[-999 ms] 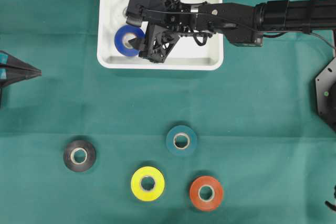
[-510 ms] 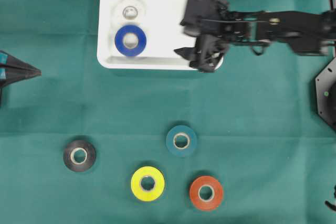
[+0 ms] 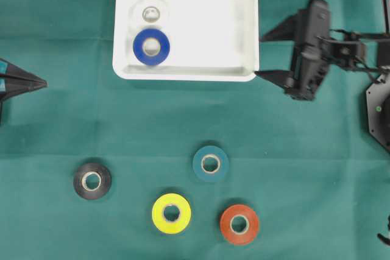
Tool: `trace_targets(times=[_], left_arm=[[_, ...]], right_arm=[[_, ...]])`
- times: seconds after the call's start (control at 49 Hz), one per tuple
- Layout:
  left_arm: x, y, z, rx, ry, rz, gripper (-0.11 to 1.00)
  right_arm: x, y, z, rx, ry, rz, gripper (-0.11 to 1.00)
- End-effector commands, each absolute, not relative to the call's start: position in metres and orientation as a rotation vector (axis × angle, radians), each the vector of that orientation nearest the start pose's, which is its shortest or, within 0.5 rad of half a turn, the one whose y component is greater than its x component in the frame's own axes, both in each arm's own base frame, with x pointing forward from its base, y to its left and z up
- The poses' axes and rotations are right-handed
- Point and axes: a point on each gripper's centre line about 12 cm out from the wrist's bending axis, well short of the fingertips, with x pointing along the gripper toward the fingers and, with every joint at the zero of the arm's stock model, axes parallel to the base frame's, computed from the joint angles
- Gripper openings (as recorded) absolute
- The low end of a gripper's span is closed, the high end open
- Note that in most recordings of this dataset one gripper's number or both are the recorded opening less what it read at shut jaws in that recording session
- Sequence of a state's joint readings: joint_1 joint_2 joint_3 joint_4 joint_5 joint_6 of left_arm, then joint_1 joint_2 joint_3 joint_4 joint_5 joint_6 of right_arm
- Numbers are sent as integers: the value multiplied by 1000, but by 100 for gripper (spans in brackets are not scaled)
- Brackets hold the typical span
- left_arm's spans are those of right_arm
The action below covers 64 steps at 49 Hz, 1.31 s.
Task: Put the tape into the white case with the right arm.
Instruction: 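Open the right gripper and withdraw it to the right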
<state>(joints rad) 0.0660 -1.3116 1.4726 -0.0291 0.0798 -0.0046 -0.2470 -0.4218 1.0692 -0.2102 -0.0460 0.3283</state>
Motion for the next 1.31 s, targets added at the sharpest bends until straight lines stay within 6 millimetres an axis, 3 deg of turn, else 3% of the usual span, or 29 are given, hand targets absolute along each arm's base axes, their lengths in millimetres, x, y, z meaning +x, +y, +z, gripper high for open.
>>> trace_targets(times=[0.0,0.265,0.571,1.04,1.285], left_arm=[[137,9,189,-44,232,72,0],[137,9,189,-44,233,72,0],[137,9,189,-43,230,72,0],[137,9,189,-44,232,72,0],[137,9,189,-43,230,72,0]], right_arm=[[251,-61,183,192,546,-262,58],[228,-56,178,189,548,-265,58],[222,-54,179,188,565,-268,58],[218,7,165,103,651,-14,58],[216,18,163,82,676,31,57]])
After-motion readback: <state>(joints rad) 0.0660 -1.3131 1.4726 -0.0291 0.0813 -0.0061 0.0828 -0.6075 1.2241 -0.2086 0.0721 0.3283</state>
